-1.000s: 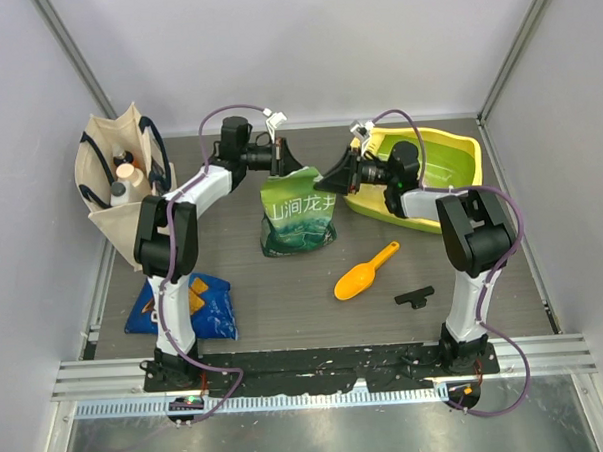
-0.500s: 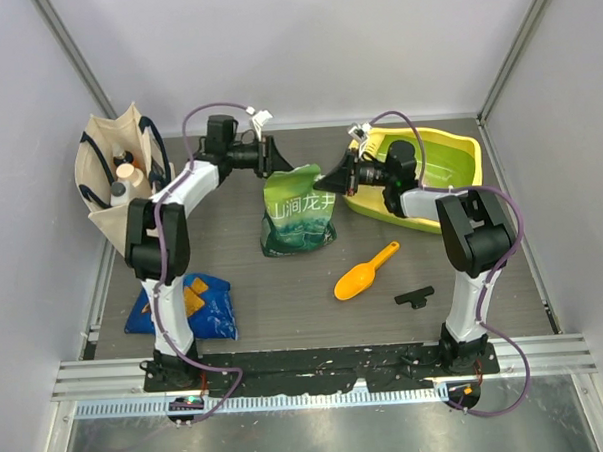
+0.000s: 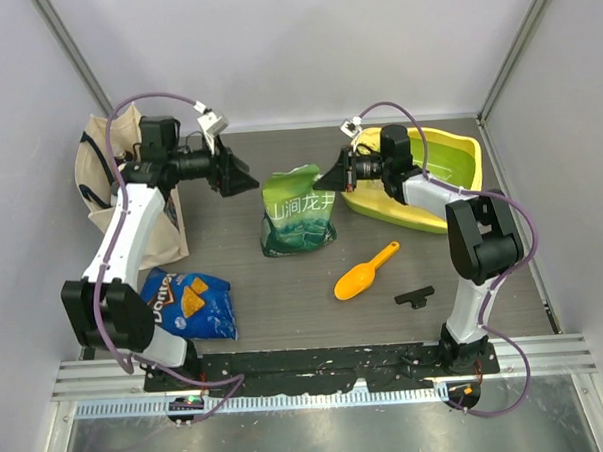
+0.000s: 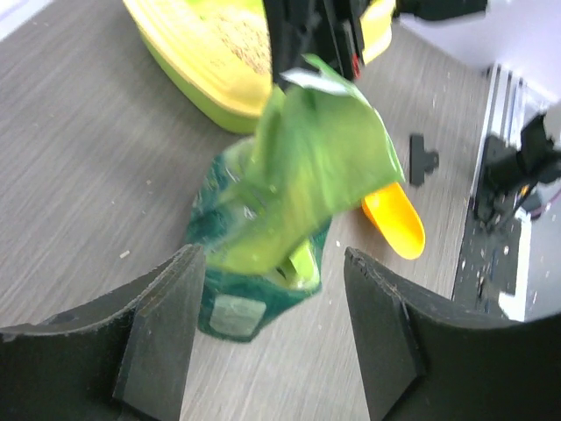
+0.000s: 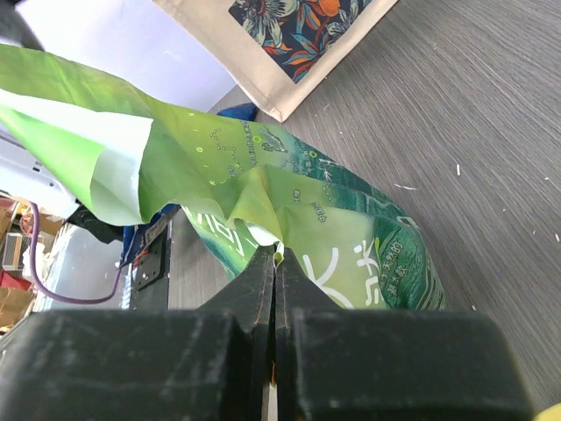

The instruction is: Fill the litter box with clean litter

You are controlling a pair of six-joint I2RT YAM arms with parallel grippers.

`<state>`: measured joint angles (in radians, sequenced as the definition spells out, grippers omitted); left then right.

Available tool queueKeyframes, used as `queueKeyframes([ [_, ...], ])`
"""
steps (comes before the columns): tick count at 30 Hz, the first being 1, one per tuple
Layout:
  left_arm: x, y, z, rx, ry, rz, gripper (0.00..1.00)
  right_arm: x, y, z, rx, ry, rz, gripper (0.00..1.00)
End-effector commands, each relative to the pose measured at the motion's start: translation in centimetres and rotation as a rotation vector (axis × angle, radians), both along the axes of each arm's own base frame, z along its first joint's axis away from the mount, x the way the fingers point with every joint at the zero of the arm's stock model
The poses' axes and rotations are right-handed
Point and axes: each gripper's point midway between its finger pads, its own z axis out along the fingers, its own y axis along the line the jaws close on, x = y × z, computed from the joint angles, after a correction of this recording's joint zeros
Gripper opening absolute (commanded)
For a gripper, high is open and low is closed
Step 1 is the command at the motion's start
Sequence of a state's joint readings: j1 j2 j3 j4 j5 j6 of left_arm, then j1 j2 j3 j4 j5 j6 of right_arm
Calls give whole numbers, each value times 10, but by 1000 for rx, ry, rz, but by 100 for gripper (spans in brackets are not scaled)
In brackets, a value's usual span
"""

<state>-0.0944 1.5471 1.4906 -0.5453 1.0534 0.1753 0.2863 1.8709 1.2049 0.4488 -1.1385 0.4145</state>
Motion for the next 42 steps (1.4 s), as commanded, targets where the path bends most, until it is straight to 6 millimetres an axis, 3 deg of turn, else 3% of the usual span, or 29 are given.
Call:
queueKeyframes([
  [1,-17,-3,-25,51,-82,-66,69,-12,-1,20,-36,-55,48,1],
  [8,-16,-27,-40,58,-116,-128,70,-10,0,24,-41,-40,31,2],
  [12,6,-54,-37,-1,-137,-94,63,-10,-1,31,-35,-53,20,1],
  [13,9,-59,-44,-32,-45,-72,56,-10,-1,33,-30,-59,16,1],
  [15,16,-65,-41,-84,-11,-54,48,-14,-2,40,-7,-60,18,1],
  [18,16,-68,-50,-119,80,-43,32,-20,-5,35,-9,-1,21,2],
  [19,16,-68,-53,-120,96,-44,21,-20,-6,33,-7,22,18,1],
  [23,18,-61,-62,-171,230,0,2,-12,-20,33,46,108,-36,1],
  [26,27,-45,-62,-208,261,63,0,-5,-31,49,97,122,-58,1],
  [33,36,-30,-65,-215,340,75,0,-30,-27,72,152,254,118,1],
  [34,42,-29,-71,-232,401,79,0,-33,-27,73,162,279,134,1],
  [35,43,-23,-72,-251,454,72,0,-34,-27,72,179,426,136,1],
  [36,46,-20,-74,-265,494,70,0,-36,-29,79,202,368,150,1],
  [37,47,-20,-76,-285,553,72,0,-37,-30,80,212,391,155,1],
  [42,41,-19,-66,-302,529,5,0,-28,-41,74,210,493,126,1],
])
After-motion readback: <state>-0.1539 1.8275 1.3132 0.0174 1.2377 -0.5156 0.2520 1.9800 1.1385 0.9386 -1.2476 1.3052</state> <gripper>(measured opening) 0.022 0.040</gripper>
